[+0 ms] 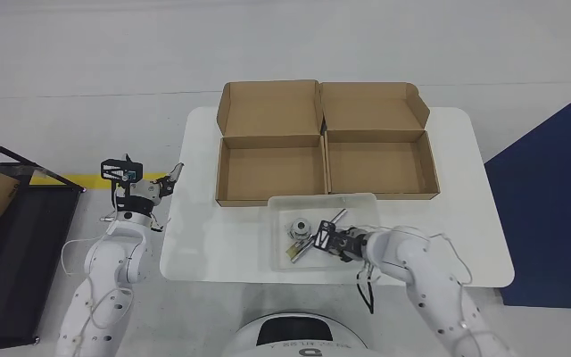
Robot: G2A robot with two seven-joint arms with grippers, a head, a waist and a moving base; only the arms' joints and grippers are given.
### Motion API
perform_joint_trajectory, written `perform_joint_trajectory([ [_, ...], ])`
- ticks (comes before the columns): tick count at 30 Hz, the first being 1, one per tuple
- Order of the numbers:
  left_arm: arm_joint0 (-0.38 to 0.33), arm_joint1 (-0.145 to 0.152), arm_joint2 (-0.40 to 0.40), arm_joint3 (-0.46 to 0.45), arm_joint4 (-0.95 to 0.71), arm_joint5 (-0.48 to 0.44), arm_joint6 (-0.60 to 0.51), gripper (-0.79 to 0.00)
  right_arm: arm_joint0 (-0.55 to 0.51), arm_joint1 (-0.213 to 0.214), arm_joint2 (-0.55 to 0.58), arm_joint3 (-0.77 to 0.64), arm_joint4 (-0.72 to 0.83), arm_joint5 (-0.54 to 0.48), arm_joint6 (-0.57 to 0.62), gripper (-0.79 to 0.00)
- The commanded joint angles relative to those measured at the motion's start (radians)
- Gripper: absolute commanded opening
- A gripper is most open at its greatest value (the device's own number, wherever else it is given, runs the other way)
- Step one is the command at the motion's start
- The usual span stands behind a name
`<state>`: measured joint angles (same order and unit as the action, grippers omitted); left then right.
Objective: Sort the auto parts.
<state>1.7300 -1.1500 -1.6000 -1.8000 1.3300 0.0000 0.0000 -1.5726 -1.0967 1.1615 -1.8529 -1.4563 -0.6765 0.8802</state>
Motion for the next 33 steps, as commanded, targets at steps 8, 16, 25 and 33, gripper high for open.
perform_joint_trajectory([
  [8,0.000,0.000,0.000,0.000,0.000,0.000,0.000,0.000,0.023,0.002,-0.023,0.001,-0.003,0.003,0.012,-0.785],
  [16,0.000,0.000,0.000,0.000,0.000,0.000,0.000,0.000,-0.022,0.020,0.060,-0.048,0.040,-0.036,-0.116,-0.785],
  [25,0.000,0.000,0.000,0.000,0.000,0.000,0.000,0.000,-0.068,0.037,0.180,-0.046,0.149,-0.059,-0.372,-0.785],
  [33,0.000,0.000,0.000,0.000,0.000,0.000,0.000,0.000,-0.067,0.051,0.298,0.065,0.390,-0.238,-0.639,-0.785],
])
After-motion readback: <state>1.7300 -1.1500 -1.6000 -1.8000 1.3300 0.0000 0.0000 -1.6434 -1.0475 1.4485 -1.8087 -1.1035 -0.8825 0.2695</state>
